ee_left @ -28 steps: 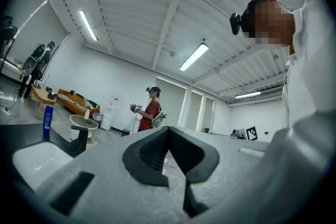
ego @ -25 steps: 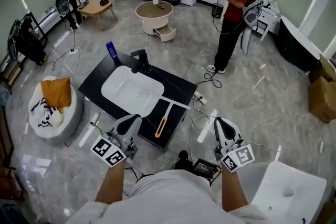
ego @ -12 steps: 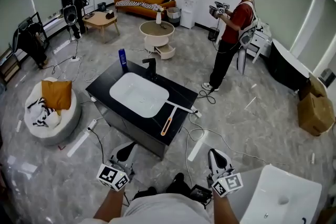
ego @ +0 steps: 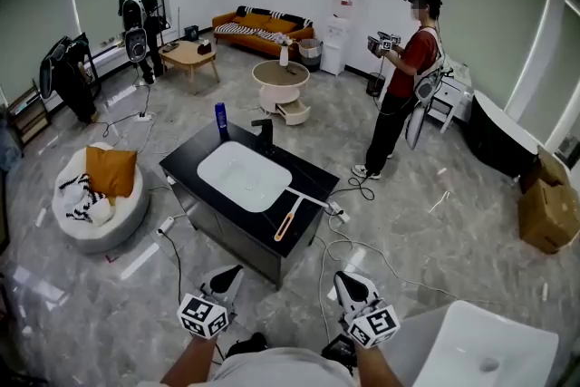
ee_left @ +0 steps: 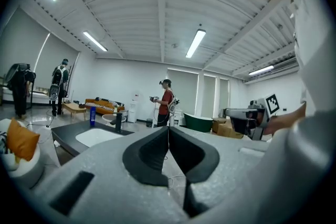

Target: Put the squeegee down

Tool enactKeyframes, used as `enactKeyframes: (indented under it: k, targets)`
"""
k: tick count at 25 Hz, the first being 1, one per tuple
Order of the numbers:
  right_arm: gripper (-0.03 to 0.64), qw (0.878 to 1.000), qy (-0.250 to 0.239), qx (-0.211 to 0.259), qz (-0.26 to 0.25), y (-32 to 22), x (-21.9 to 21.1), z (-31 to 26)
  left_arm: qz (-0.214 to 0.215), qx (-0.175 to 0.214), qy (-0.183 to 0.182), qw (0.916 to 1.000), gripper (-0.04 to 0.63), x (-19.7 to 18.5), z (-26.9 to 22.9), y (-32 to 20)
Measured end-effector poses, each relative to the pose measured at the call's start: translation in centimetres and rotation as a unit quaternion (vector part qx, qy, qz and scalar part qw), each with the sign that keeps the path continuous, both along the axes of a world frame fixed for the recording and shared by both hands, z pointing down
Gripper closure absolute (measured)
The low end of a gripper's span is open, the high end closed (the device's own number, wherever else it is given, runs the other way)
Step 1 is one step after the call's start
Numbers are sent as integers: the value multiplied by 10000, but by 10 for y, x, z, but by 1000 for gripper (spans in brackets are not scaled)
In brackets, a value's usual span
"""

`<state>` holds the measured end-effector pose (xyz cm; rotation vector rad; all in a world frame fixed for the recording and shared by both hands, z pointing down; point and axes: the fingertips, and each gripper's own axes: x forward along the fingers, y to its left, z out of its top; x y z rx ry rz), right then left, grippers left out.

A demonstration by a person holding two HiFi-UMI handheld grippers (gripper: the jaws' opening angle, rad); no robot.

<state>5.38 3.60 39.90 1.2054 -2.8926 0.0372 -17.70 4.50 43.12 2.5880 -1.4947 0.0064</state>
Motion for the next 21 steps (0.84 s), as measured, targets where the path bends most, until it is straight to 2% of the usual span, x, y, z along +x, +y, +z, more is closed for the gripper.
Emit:
enactKeyframes:
  k: [4, 8, 13, 21]
  targets:
    - [601, 9988, -186, -454, -14, 13, 22, 29, 1, -145, 89, 9999, 578, 20, 11, 24]
    - [602, 9971, -281, -701, -41, 24, 37, 54, 78, -258, 105, 9996, 578, 41, 26, 48]
    - [601, 9969, -340, -685, -199, 33, 42, 52, 85, -477, 110, 9988, 578, 53, 35, 64]
    - [601, 9954, -468, -778, -319, 24, 45, 60, 290, -289, -22, 9992, 578, 75, 25, 60]
